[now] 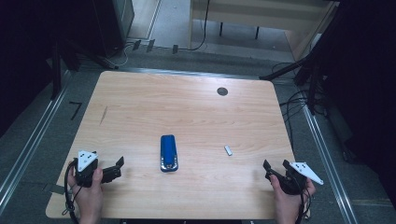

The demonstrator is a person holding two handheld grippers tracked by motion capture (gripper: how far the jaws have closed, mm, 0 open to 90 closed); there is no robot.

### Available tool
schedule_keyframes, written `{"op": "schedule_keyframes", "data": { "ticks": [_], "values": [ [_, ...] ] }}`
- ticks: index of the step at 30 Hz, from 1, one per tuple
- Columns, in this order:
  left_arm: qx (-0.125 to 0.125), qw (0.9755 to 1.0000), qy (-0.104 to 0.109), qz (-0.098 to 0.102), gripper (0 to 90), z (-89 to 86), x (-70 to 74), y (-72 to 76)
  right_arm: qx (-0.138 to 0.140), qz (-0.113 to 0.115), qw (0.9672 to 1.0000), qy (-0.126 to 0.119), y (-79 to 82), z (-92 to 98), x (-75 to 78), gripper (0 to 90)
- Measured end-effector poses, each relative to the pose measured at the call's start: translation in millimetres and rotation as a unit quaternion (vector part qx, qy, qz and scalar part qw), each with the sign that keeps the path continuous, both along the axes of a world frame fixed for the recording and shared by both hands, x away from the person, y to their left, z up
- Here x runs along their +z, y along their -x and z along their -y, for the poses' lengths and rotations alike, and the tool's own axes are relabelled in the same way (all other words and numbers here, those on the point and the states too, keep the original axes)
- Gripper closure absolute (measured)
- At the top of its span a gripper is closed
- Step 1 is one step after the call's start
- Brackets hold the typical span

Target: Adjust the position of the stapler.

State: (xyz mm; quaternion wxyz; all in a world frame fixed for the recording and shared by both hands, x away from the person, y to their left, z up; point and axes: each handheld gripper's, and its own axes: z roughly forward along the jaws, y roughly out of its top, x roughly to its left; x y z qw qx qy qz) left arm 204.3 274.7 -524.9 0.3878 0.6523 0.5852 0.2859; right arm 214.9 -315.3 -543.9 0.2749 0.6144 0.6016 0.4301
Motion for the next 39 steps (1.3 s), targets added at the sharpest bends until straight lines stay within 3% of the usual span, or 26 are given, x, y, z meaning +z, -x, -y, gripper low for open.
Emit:
{"op": "schedule_keyframes", "data": {
  "ticks": [3,5,8,13,16,21,26,32,39],
  "values": [
    [0.006,0.9999,-0.006,-0.006,0.0,0.9,-0.4,-1.6,0.006,0.005,0.9999,0.013,2.9,-5.4,3.3,20.9],
    [0.010,0.9998,0.008,-0.012,0.0,-1.1,-0.5,-1.9,0.014,0.012,0.9997,0.019,5.2,-11.0,7.2,22.2],
    [0.030,0.9991,0.031,-0.002,0.0,-4.3,-0.8,-1.1,0.027,0.020,0.9991,0.026,8.1,-19.5,13.7,23.9],
    [0.020,0.9997,0.014,-0.007,0.0,-0.7,-0.7,-3.0,0.048,0.023,0.9977,0.042,7.0,-30.4,21.6,24.2],
    [0.020,0.9996,0.021,-0.004,0.0,-2.4,-0.6,-2.7,0.062,0.021,0.9967,0.048,6.5,-37.1,24.8,24.4],
    [0.014,0.9999,-0.006,-0.005,0.0,3.2,-0.3,-3.5,0.092,0.019,0.9940,0.056,7.1,-49.5,31.1,25.1],
    [0.016,0.9998,-0.005,-0.009,0.0,3.2,-0.4,-4.5,0.117,0.012,0.9908,0.067,8.2,-67.0,34.5,25.1],
    [0.011,0.9997,-0.021,-0.011,0.0,6.2,-0.5,-5.1,0.128,0.009,0.9895,0.067,5.6,-82.5,37.5,25.6],
    [0.006,0.9996,-0.024,-0.013,0.0,7.4,-0.8,-5.9,0.147,0.006,0.9865,0.073,0.8,-100.8,37.5,25.5]
  ]
}}
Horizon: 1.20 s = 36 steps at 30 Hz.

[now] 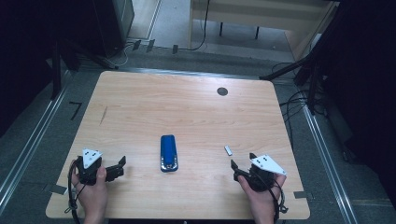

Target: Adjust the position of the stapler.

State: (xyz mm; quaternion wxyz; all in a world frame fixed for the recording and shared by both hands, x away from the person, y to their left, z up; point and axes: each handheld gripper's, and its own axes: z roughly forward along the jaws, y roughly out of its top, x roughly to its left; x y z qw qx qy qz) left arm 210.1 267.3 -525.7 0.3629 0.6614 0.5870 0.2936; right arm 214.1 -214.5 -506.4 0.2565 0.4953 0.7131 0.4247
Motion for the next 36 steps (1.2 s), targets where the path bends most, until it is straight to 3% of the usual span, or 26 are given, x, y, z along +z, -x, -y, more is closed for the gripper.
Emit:
{"op": "schedule_keyframes", "data": {
  "ticks": [7,14,21,36],
  "values": [
    [-0.002,1.0000,-0.005,-0.006,0.0,1.0,0.2,-0.6,0.017,-0.003,0.9998,0.004,-4.0,-20.9,0.4,25.7],
    [-0.003,0.9999,-0.015,-0.007,0.0,3.0,-0.2,-1.2,0.020,-0.006,0.9997,0.016,-5.1,-28.3,-1.7,26.3],
    [-0.006,0.9994,-0.031,-0.010,0.0,6.3,-0.5,-1.9,0.025,-0.006,0.9996,0.012,-3.8,-35.7,0.8,26.1],
    [-0.004,0.9995,-0.029,-0.014,0.0,5.8,-0.4,-2.3,0.044,-0.003,0.9990,0.010,-8.2,-57.8,5.6,25.6]
  ]
}}
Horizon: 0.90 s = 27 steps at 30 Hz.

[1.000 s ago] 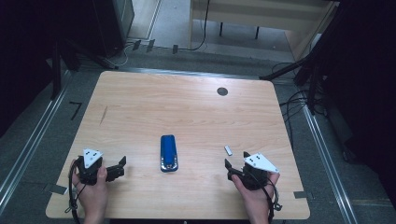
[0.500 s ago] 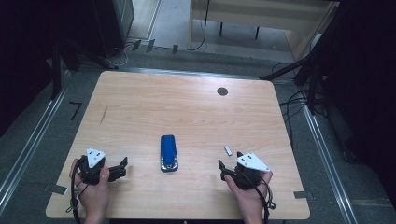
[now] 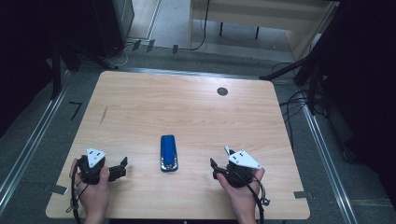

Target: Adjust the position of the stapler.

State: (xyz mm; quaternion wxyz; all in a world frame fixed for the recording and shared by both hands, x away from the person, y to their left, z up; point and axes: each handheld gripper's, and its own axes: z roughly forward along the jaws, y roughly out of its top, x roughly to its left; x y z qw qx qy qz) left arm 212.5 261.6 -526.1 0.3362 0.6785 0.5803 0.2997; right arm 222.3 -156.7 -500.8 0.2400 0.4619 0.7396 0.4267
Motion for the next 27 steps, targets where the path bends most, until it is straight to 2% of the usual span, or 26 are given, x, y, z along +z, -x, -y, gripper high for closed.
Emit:
{"op": "schedule_keyframes", "data": {
  "ticks": [6,10,27],
  "values": [
    [0.003,1.0000,0.003,0.001,0.0,-0.4,0.1,0.1,0.011,-0.002,0.9999,0.000,-1.5,-12.1,1.6,24.5],
    [0.000,1.0000,-0.003,-0.001,0.0,0.4,0.0,-0.1,0.020,-0.006,0.9998,-0.003,-2.3,-21.8,2.3,24.0],
    [0.002,1.0000,-0.005,-0.003,0.0,1.3,-0.3,-0.8,0.051,-0.014,0.9985,-0.010,-0.2,-54.1,5.9,19.2]
  ]
}}
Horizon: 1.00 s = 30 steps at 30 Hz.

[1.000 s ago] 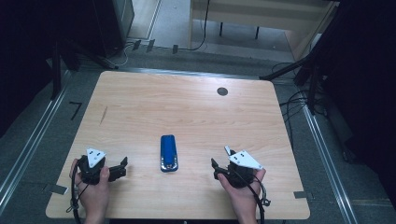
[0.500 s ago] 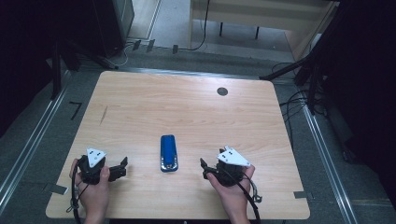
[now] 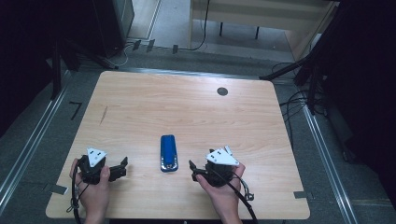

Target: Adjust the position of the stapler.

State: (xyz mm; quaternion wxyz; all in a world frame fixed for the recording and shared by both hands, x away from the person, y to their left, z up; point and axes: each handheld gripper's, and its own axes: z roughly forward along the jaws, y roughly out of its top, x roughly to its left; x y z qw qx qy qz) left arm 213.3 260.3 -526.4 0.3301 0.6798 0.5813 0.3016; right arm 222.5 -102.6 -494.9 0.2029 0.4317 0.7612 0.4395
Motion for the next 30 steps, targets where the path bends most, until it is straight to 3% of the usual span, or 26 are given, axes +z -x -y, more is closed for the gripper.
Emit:
{"op": "schedule_keyframes", "data": {
  "ticks": [18,30],
  "values": [
    [0.001,1.0000,-0.003,-0.003,0.0,0.5,-0.3,-0.9,0.039,-0.012,0.9989,-0.024,3.1,-37.9,4.0,13.1],
    [0.000,0.9999,-0.010,-0.004,0.0,2.1,-0.3,-1.1,0.082,-0.020,0.9962,-0.020,3.5,-86.7,3.4,6.7]
  ]
}}
